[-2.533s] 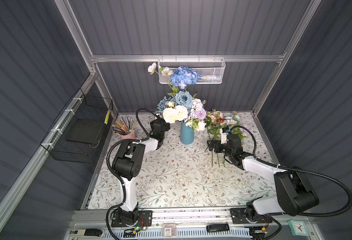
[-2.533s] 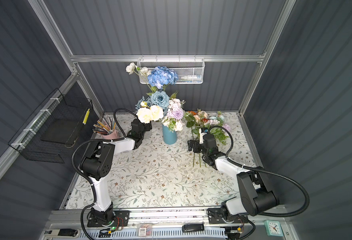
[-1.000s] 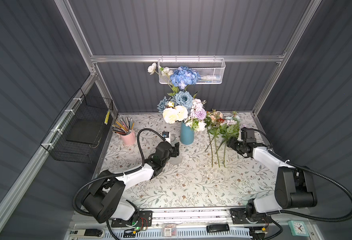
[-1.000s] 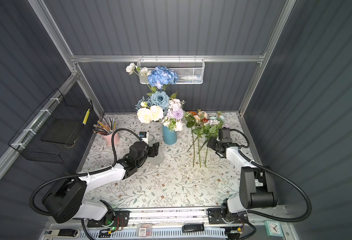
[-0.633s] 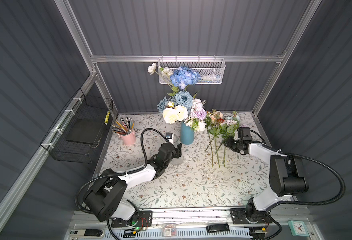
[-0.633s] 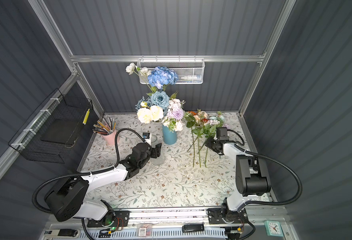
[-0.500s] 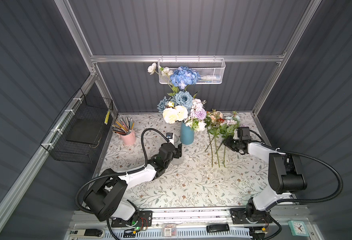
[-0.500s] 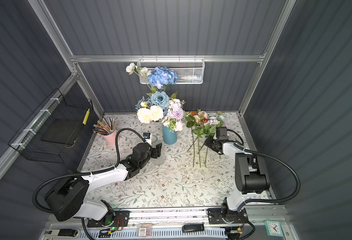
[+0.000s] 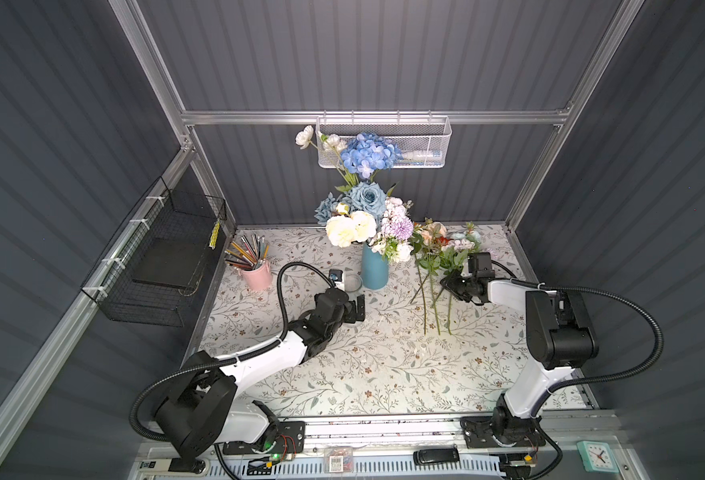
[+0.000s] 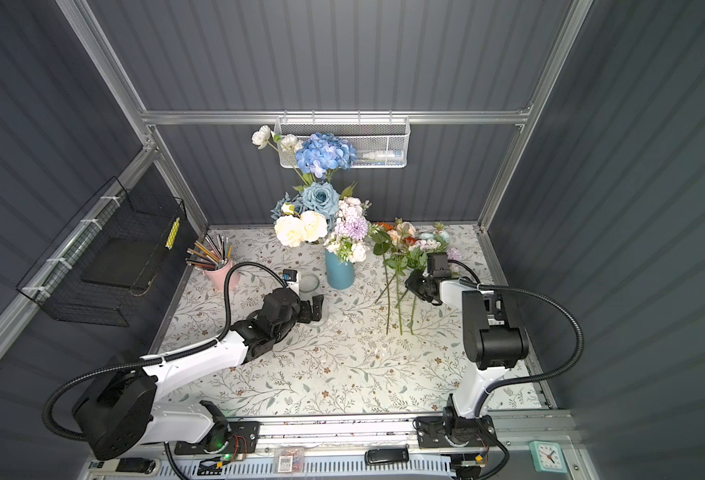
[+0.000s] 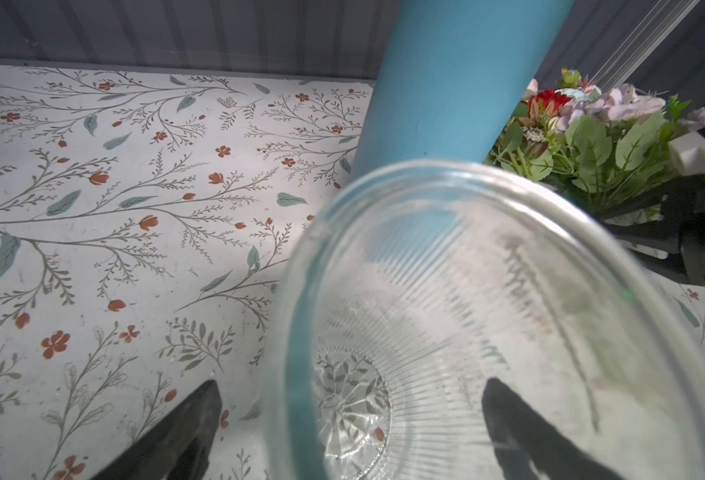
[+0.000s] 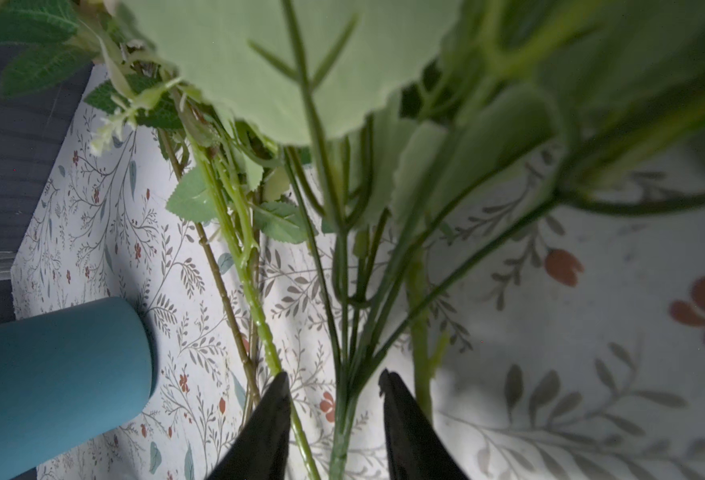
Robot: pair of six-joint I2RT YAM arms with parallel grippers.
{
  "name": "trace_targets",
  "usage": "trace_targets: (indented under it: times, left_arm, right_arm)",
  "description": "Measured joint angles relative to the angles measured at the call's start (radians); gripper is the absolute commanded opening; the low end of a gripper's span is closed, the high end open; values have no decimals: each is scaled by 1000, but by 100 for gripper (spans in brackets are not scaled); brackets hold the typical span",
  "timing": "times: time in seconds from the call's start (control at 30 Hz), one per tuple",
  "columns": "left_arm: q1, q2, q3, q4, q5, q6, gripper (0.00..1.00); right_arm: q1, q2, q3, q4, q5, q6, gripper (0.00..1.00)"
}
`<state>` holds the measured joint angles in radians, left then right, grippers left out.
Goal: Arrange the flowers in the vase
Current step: 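Close the right gripper on a single rose stem in the pile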
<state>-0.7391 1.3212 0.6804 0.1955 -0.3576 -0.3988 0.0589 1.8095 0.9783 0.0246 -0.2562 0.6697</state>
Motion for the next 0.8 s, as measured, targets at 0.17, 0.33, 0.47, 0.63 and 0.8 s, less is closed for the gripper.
trace_targets:
  times: [0.17, 0.33, 0.47, 0.63, 0.8]
  left_arm:
    - [-2, -79, 4, -80, -29, -25, 100]
    - [-3, -129, 36, -163, -83, -36, 100]
    - [-3, -139, 60, -181, -93, -36, 100]
    - [-3, -139, 63, -181, -87, -50, 100]
    - [-3, -148, 60, -182, -79, -82, 100]
  right_arm:
    - [5, -6, 0, -8, 15, -5, 42]
    - [59, -94, 0, -95, 92, -63, 44]
    - [105, -126, 51, -151, 137, -111, 44]
    - [130, -24, 200, -183, 164, -157, 42]
    - [131, 74, 268, -211, 174, -184, 40]
